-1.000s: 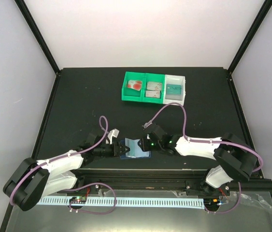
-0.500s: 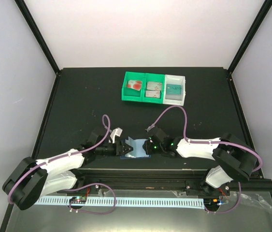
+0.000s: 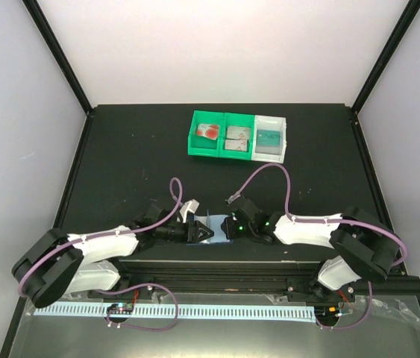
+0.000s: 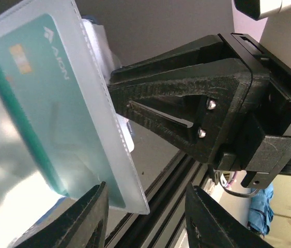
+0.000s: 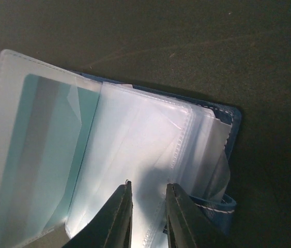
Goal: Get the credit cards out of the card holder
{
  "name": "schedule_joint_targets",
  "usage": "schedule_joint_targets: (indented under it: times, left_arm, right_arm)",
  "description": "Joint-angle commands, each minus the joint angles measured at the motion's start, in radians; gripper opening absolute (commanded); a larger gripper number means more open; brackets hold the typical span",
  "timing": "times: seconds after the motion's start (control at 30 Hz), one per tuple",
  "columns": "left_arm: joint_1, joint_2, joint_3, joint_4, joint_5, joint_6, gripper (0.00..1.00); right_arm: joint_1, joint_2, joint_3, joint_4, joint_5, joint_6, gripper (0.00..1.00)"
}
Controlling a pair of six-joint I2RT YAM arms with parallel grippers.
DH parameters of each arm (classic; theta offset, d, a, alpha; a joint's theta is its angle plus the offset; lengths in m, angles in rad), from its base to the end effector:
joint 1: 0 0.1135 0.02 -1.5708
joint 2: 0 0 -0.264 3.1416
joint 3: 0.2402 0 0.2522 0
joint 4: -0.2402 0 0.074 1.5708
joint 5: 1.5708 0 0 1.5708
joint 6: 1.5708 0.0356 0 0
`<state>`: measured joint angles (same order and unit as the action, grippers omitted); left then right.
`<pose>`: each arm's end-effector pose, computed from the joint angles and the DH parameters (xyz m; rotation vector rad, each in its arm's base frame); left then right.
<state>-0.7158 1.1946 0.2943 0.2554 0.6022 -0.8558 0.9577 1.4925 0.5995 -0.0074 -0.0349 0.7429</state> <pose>0.1413 -0.1496 0.1423 0.2122 2.5269 -1.4348 0.1531 0.2197 0.1376 -0.2981 2.6160 0.7195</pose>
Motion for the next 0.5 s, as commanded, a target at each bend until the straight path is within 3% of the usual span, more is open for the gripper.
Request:
schedule_joint_targets:
  times: [0.0, 0.27, 0.47]
  left_arm:
    - [-0.034, 0.039, 0.063, 0.066, -0.006, -0.006, 0.44]
    - [-0.045, 0.051, 0.073, 0.055, -0.019, 0.014, 0.43]
    - [-0.04, -0.002, 0.08, -0.051, -0.121, 0.06, 0.42]
  right_arm:
    - [-0.004, -0.041, -0.023, 0.006, 0.029, 0.006, 0.2]
    - [-0.005, -0.105, -0.044, -0.021, 0.085, 0.009, 0.2]
    - [-0.005, -0.154, -0.049, -0.023, 0.089, 0.014, 0.21]
